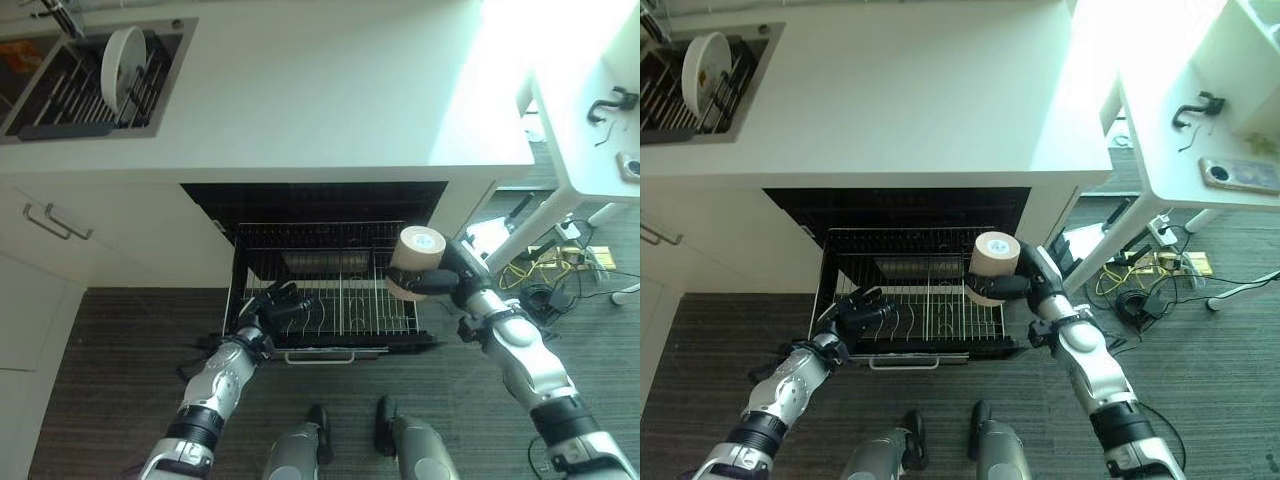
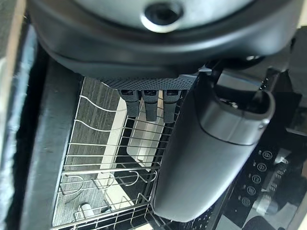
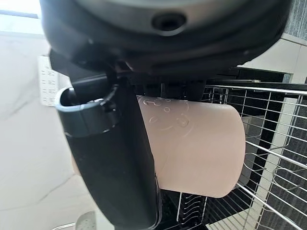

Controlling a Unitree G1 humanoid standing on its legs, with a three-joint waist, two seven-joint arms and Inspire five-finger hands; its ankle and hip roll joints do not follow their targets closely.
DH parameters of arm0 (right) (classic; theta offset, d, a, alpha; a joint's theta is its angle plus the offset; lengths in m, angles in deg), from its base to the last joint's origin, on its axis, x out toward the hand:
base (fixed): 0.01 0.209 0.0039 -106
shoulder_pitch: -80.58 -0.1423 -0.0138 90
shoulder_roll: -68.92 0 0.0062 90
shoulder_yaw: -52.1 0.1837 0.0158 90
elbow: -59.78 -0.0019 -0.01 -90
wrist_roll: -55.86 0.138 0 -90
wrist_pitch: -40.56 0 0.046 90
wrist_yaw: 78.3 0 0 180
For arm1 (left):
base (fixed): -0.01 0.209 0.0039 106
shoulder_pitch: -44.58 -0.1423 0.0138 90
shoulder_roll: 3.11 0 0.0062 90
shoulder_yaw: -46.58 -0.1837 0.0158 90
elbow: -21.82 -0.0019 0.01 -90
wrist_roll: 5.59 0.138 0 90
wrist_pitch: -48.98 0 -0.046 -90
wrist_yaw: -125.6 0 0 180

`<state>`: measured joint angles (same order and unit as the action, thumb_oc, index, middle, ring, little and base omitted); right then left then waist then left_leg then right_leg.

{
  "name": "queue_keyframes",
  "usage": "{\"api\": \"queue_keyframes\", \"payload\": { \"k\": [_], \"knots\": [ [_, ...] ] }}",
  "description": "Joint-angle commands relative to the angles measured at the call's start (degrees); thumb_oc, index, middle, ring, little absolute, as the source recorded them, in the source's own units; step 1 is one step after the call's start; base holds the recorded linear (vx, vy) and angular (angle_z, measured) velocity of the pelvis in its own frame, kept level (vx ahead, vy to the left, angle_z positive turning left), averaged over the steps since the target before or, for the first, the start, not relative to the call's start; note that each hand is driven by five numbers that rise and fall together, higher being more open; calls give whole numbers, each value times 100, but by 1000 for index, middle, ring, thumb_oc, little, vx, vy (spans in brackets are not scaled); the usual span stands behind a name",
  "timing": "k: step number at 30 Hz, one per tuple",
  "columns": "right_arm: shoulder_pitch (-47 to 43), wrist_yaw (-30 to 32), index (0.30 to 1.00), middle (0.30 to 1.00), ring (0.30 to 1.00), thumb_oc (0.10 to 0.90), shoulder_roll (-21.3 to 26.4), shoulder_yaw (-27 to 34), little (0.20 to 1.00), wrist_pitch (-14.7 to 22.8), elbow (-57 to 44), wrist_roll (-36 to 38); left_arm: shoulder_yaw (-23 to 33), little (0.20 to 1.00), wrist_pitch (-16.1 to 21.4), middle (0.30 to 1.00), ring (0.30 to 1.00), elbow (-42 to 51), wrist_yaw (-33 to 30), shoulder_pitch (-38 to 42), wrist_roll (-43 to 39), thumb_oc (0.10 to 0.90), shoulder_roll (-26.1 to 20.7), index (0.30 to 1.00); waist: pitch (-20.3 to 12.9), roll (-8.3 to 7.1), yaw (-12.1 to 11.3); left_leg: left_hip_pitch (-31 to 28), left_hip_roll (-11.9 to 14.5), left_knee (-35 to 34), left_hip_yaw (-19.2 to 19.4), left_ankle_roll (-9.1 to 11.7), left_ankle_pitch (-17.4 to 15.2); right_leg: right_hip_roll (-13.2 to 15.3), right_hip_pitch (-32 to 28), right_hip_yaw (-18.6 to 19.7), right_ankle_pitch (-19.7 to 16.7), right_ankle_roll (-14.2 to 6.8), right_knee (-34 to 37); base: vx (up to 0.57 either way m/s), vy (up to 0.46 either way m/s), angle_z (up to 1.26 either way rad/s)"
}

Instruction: Place the dishes in the dishwasher.

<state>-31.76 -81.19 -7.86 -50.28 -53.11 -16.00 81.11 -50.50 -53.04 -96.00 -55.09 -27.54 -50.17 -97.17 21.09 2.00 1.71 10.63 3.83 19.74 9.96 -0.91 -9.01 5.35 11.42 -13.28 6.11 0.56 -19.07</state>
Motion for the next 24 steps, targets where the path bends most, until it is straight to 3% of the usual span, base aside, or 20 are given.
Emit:
{"api": "queue_keyframes", "payload": {
  "k": [1, 6, 10, 11, 24],
  "knots": [
    [-790, 229, 300, 300, 300, 400, 220, 10, 300, 225, -159, 241, -237, 900, 185, 900, 900, 250, 78, 241, -361, 800, -365, 900, -220, -110, -101, -42, 402, -255, -421, 516, 35, 419, -112, 299, 180, -751, 188, -118, -13, 9],
    [-1792, 240, 300, 300, 300, 400, 674, -217, 300, 26, 741, 622, -357, 900, 175, 900, 900, 382, 131, 762, -701, 800, -646, 900, 23, -54, -234, 209, 356, -255, -487, 551, 88, 474, 101, 197, 151, -743, 188, -133, -4, 11],
    [-1921, 256, 300, 300, 300, 400, 710, -264, 300, 8, 859, 669, -374, 900, 172, 900, 900, 387, 135, 847, -742, 800, -676, 900, 57, -42, -242, 247, 348, -255, -499, 555, 97, 480, 131, 188, 148, -741, 188, -65, -4, 8],
    [-2785, 280, 300, 300, 300, 400, 960, -646, 300, -139, 1835, 798, -536, 900, 249, 900, 900, 545, 223, 1292, -1073, 800, -870, 900, 250, 21, -365, 500, 237, -255, -585, 538, 122, 525, 375, 177, 107, -747, 188, -172, -14, 2],
    [-3626, 199, 300, 300, 300, 400, 836, -1112, 300, -265, 3445, 1048, -744, 900, 357, 900, 900, 904, 278, 1845, -1467, 800, -977, 900, 566, 219, -521, 796, 76, -255, -677, 521, 109, 589, 662, 127, 84, -740, 188, -34, 4, 8]
  ]
}}
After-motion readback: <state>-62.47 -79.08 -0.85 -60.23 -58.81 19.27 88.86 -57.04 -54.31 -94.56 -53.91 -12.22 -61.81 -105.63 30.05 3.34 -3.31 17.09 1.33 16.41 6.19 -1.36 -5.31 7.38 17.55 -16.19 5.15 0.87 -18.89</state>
